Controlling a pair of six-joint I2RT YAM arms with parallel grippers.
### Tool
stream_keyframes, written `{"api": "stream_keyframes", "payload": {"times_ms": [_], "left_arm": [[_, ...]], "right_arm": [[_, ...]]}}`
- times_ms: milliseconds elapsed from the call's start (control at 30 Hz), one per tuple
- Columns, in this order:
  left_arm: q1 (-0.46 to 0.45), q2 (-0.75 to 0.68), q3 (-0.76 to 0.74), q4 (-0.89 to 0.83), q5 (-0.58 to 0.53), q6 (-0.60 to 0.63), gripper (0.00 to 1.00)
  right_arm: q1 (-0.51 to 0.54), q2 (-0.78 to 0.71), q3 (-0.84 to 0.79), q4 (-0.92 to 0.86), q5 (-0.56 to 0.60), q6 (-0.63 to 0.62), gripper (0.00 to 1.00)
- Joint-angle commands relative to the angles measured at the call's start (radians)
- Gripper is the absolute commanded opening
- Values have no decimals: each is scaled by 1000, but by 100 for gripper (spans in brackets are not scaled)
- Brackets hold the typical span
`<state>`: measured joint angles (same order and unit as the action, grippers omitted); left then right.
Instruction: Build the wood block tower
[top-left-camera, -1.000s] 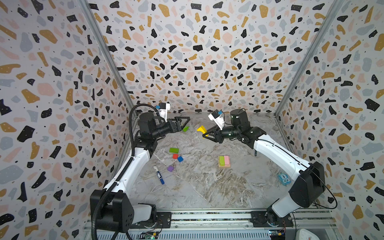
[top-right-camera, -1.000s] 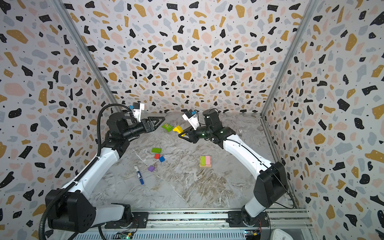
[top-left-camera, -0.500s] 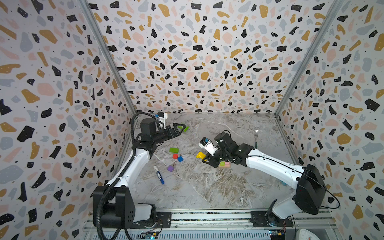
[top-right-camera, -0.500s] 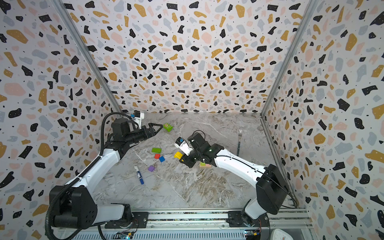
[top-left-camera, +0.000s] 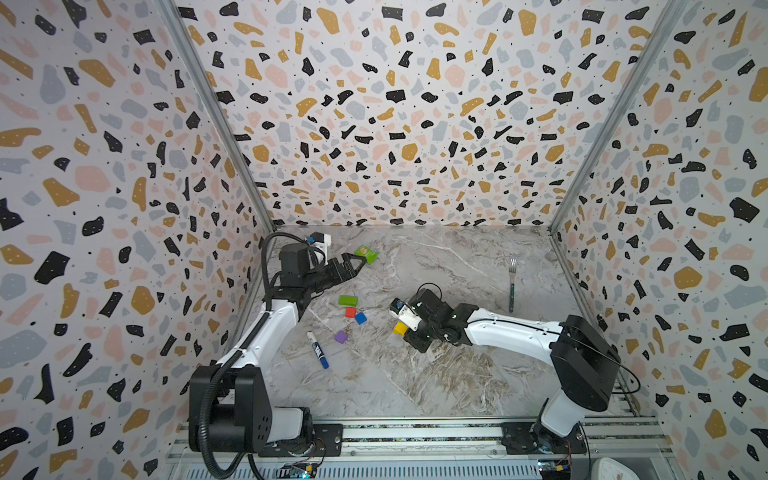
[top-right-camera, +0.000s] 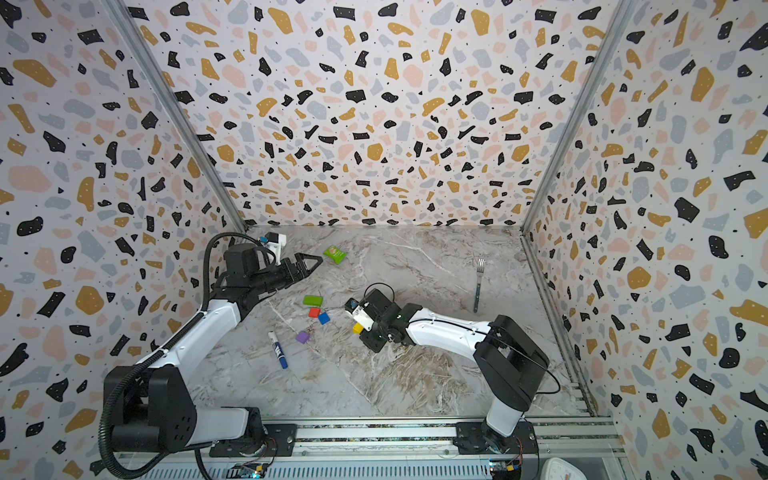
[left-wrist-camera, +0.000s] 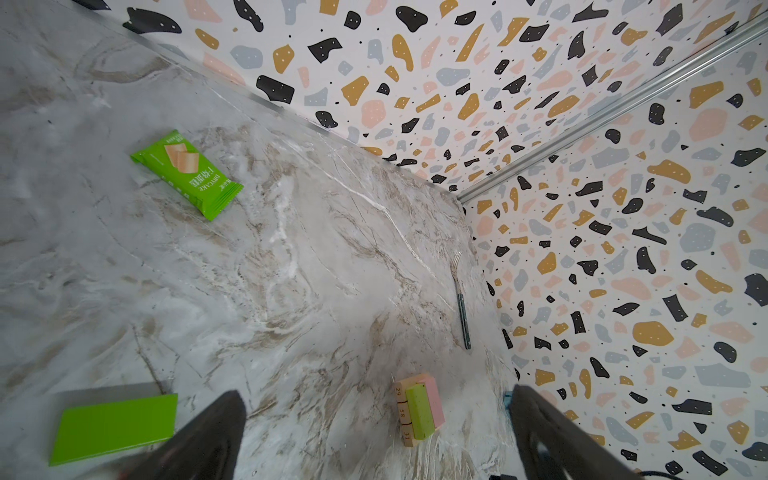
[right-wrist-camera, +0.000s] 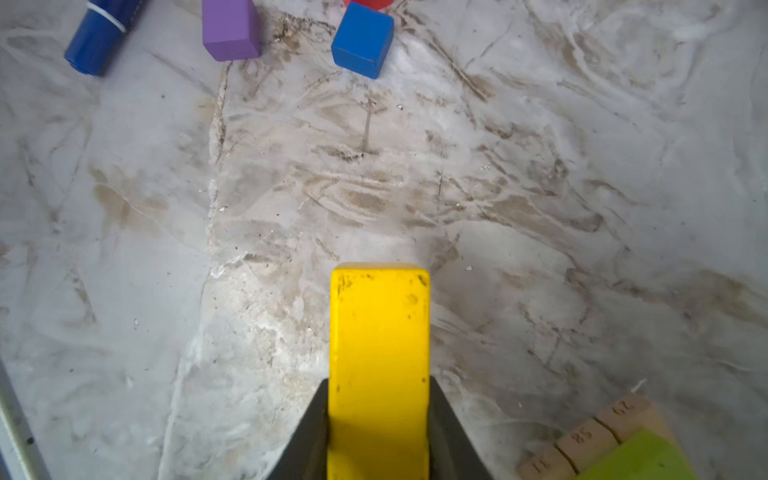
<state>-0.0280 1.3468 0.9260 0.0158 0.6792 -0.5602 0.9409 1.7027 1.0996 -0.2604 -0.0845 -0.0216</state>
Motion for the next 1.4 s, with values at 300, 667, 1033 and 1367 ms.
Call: {"api": "stream_keyframes", "payload": {"times_ms": [300,667,1033,1367], "left_arm": [[22,-8,-8,21,6,18,100],[28,1,-14,27,8,17,100],[28,1,-14,23,6,21,100],[28,4,-12,25,8,20,100]], "right_arm": [[30,81,-13,132,55,-26,2],[31,162,6,128,42,3,15],[29,150,12,108,67,12,63],[2,100,15,103,111,15,70]]}}
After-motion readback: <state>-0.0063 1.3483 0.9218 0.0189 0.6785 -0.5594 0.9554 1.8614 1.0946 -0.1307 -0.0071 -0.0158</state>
